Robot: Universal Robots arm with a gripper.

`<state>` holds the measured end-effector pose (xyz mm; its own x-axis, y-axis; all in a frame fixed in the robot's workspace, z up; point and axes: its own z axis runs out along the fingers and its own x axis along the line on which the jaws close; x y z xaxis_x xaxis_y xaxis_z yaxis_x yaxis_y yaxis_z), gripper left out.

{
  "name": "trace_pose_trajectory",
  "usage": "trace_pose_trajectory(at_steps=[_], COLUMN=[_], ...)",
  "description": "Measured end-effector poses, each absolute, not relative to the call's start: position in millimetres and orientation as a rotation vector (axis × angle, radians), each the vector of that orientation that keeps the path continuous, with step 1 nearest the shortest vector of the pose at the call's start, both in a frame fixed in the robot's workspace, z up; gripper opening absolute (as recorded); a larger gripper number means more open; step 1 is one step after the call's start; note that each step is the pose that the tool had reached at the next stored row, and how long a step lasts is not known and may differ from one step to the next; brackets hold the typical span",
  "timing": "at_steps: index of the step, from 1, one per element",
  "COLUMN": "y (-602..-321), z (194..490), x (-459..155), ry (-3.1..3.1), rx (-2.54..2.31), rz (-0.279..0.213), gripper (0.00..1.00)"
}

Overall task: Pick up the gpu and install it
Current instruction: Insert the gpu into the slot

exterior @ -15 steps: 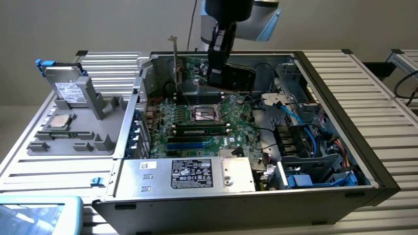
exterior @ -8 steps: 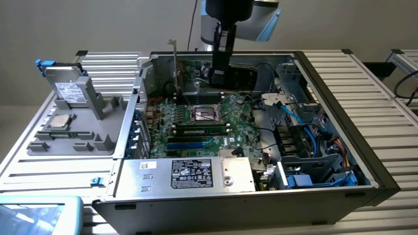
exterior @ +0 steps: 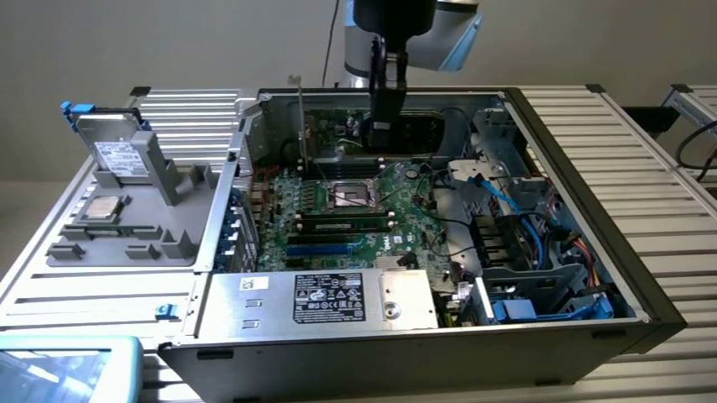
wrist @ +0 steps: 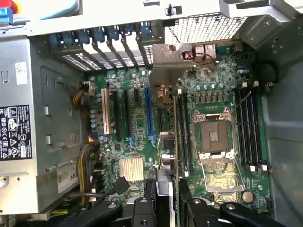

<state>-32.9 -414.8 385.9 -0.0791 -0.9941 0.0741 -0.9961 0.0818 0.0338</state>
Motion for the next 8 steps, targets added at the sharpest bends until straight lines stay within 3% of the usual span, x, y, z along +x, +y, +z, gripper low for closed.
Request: trace_pose_trajectory(at_steps=[8], y=[-414.6], z=[385.7], x=[-32.9], ry=[-2.224], rx=[2.102], rz=[0.047], gripper=[0.3])
